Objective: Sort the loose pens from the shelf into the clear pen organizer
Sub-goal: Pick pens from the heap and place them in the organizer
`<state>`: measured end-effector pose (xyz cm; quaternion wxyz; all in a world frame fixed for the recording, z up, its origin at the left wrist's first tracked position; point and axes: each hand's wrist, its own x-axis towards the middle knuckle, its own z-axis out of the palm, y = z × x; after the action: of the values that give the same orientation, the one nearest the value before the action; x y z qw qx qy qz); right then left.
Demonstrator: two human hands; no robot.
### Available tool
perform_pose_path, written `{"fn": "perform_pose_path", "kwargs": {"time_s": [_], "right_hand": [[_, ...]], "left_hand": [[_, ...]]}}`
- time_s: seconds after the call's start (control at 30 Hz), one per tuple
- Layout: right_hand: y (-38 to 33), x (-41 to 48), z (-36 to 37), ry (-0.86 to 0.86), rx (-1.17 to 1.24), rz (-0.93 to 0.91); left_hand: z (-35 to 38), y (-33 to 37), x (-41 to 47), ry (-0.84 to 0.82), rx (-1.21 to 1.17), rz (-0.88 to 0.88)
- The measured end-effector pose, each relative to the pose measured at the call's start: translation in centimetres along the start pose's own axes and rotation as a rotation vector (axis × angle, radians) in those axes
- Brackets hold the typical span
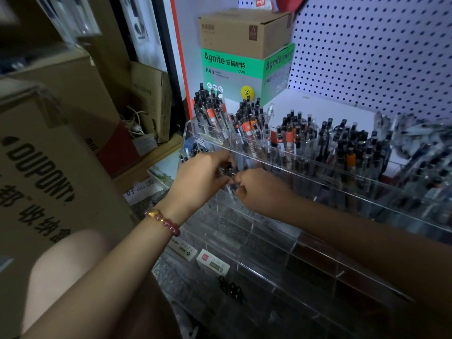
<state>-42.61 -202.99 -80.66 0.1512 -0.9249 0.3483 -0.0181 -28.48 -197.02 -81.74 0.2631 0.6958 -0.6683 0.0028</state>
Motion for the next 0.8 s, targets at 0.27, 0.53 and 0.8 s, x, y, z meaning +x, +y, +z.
{"fn": "perform_pose_path", "kwargs": {"time_s": [0.27, 0.53, 0.8], "right_hand": [[0.42, -0.09, -0.41, -0.034, 0.092, 0.008], [0.65, -0.17, -0.52, 0.007, 0.048, 0.045], [0.12, -0.02, 0.0, 0.085, 0.257, -0.075]], "left_hand": [[0.59, -0.36, 0.52, 0.028, -0.102, -0.017], [0.22, -0.33, 0.23, 0.044, -0.19, -0.053], [0.36, -0.24, 0.12, 0.122, -0.23, -0.077]]}}
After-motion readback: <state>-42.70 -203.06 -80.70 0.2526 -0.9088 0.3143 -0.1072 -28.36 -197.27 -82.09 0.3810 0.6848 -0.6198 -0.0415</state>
